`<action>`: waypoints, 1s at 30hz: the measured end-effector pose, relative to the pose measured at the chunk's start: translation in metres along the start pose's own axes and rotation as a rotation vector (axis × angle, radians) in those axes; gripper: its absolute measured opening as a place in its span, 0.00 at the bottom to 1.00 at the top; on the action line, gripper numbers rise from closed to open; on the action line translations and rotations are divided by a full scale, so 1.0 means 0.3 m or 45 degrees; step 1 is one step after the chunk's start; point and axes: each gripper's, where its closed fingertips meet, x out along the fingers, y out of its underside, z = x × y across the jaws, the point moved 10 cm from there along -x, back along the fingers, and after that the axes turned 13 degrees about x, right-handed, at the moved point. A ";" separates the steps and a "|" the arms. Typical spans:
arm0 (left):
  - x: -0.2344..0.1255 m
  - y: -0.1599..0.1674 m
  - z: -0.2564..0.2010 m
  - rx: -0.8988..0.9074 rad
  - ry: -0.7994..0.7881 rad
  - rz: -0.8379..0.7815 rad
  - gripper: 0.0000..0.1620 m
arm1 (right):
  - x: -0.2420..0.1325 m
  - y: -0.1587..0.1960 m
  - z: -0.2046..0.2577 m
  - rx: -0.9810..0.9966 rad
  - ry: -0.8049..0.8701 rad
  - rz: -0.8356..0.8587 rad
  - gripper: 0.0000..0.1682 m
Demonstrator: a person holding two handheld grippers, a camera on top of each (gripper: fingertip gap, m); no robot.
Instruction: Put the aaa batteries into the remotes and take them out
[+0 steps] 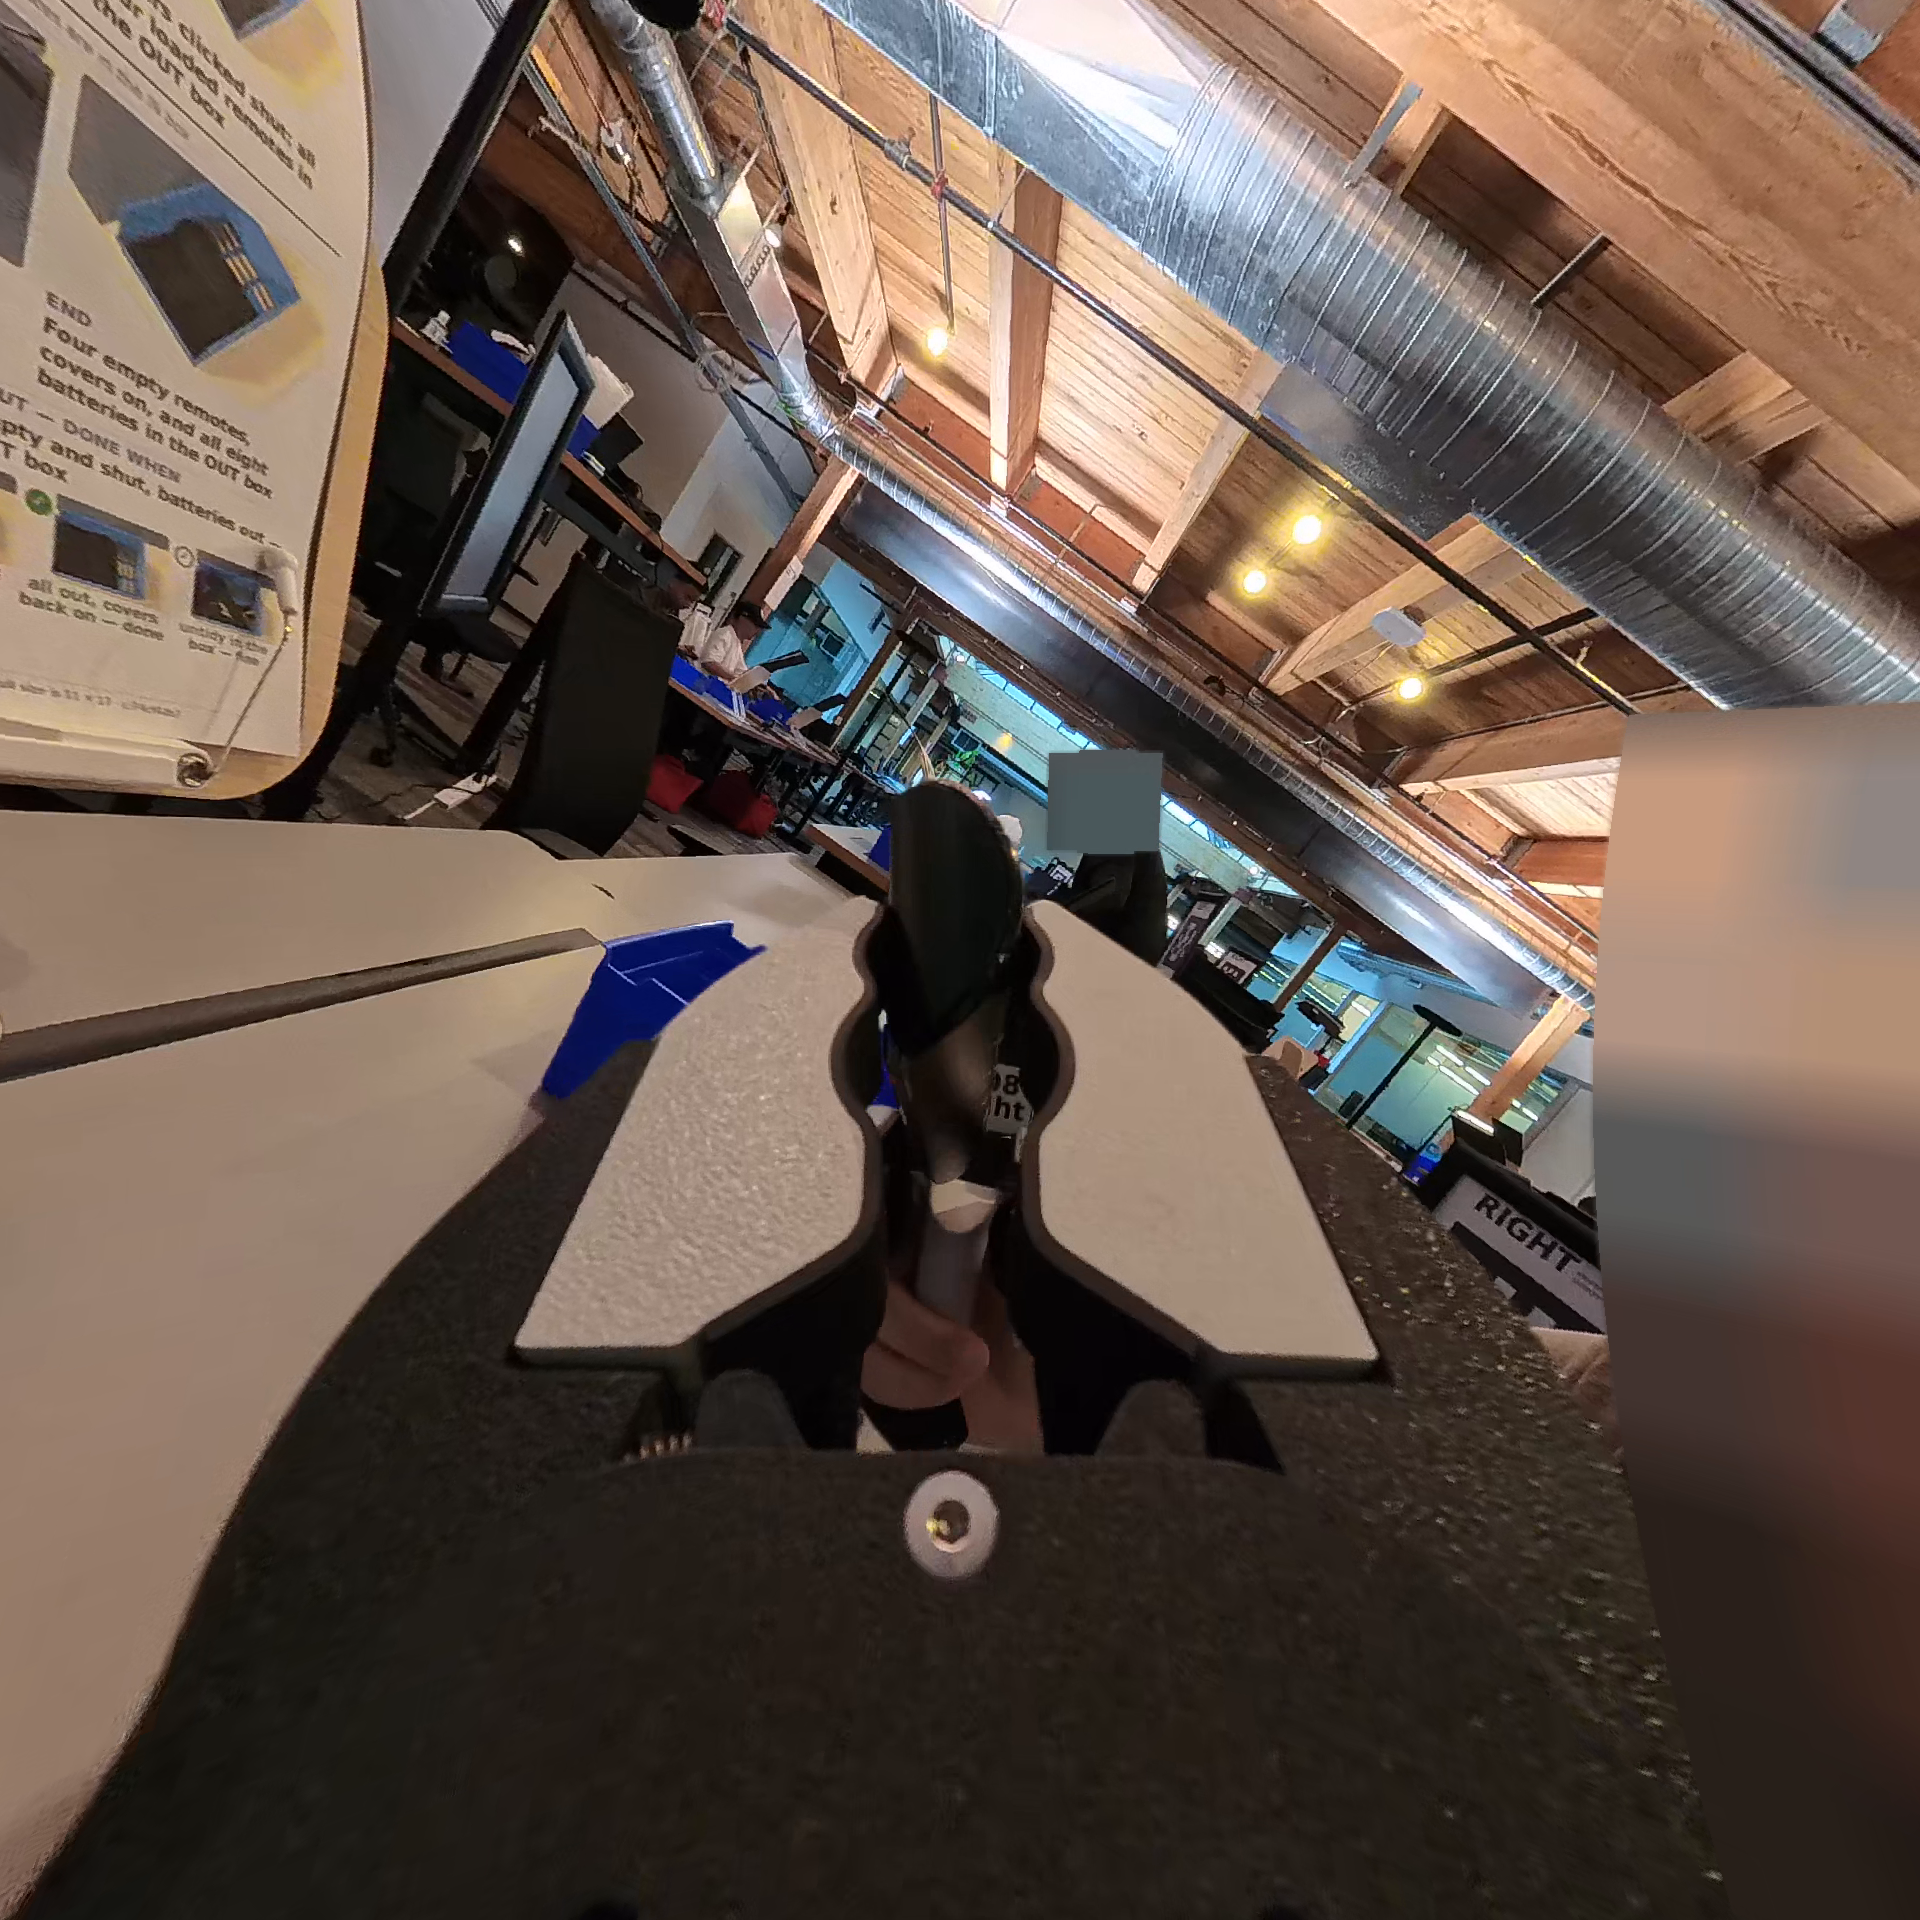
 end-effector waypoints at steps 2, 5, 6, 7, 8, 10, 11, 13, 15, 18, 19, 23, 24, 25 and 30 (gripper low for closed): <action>0.008 0.007 -0.002 -0.027 0.023 -0.009 0.14 | -0.009 0.001 0.002 -0.027 0.007 -0.042 0.15; 0.010 0.009 -0.004 -0.011 0.014 -0.012 0.14 | -0.012 -0.002 -0.002 -0.019 0.011 -0.041 0.14; 0.010 0.009 -0.005 -0.007 0.018 -0.008 0.14 | -0.013 -0.004 -0.002 -0.020 0.008 -0.044 0.14; 0.012 0.009 -0.006 -0.004 0.022 -0.005 0.14 | -0.014 -0.005 0.000 -0.030 0.008 -0.048 0.14; 0.012 0.009 -0.007 -0.004 0.024 -0.006 0.14 | -0.015 -0.005 0.002 -0.048 0.011 -0.050 0.14; 0.015 0.011 -0.009 0.011 0.031 -0.001 0.14 | -0.021 -0.010 0.008 -0.087 0.021 -0.072 0.14; 0.019 0.013 -0.010 0.009 0.034 0.003 0.14 | -0.025 -0.013 0.011 -0.101 0.029 -0.092 0.14; 0.025 0.021 -0.011 0.003 0.042 0.000 0.14 | -0.033 -0.019 0.016 -0.120 0.032 -0.123 0.15; 0.027 0.024 -0.009 -0.021 0.058 -0.011 0.14 | -0.034 -0.028 0.018 -0.133 0.001 -0.105 0.13; 0.026 0.021 -0.010 0.008 0.061 0.015 0.14 | -0.037 -0.053 0.017 -0.153 -0.010 -0.037 0.13; 0.026 0.019 -0.012 0.031 0.056 0.028 0.14 | -0.039 -0.065 0.018 -0.162 -0.014 -0.013 0.13; 0.028 0.013 -0.020 0.078 0.057 0.051 0.14 | -0.041 -0.102 0.021 -0.180 -0.031 0.063 0.13; 0.028 0.013 -0.020 0.079 0.062 0.060 0.14 | -0.042 -0.109 0.019 -0.174 -0.035 0.079 0.13; 0.028 0.014 -0.018 0.080 0.059 0.071 0.14 | -0.043 -0.116 0.016 -0.169 -0.037 0.097 0.13; 0.028 0.018 -0.009 0.119 0.052 0.192 0.16 | -0.050 -0.160 -0.004 -0.116 -0.041 0.257 0.12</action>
